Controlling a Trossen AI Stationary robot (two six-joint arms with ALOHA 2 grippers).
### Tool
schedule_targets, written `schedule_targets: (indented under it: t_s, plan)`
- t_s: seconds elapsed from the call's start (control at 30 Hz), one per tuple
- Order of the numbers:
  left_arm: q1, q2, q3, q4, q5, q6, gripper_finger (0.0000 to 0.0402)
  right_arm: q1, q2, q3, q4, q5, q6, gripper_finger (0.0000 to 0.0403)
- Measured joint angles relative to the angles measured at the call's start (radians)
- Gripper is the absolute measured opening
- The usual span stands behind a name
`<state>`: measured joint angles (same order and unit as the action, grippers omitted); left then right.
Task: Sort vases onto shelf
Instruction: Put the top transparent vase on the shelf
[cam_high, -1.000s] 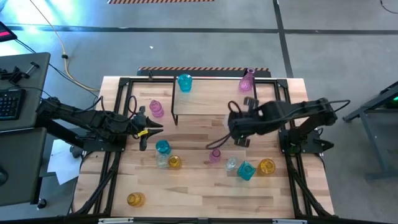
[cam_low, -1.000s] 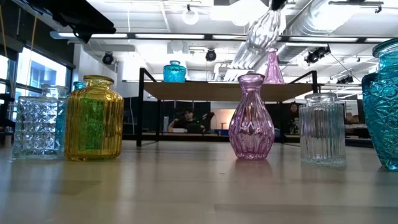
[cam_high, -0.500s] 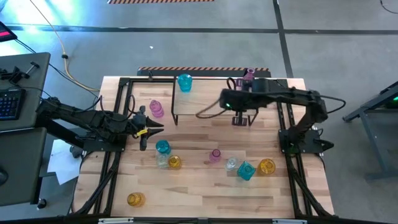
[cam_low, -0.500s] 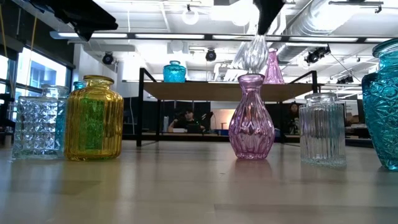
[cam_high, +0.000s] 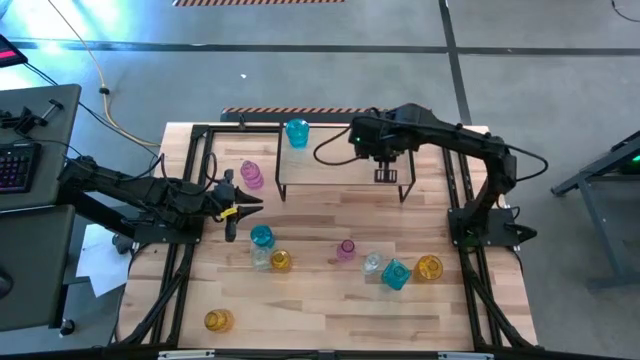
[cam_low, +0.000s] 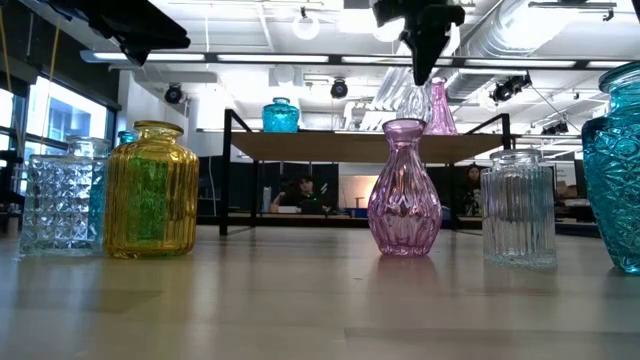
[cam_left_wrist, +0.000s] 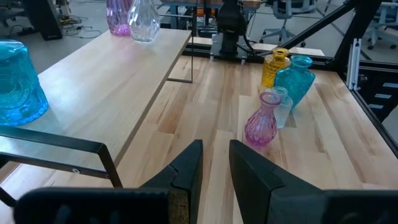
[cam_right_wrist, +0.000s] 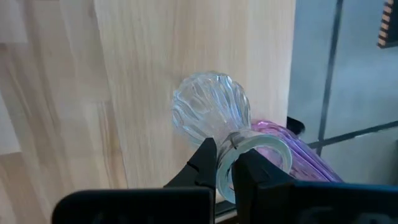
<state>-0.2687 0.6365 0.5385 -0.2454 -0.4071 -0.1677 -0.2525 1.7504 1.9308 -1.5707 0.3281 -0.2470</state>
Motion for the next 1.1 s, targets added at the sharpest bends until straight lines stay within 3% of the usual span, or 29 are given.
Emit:
schedule_targets:
  t_s: [0.67, 1.1]
  plan:
    - [0.000, 0.000, 0.000, 0.004, -0.001, 0.006, 0.0072, -0.036, 0.006, 0.000, 0.053, -0.052, -0.069, 0.0001]
    - [0.000, 0.000, 0.000, 0.004, 0.000, 0.006, 0.0072, -0.035, 0.006, 0.000, 0.088, -0.073, -0.076, 0.0041]
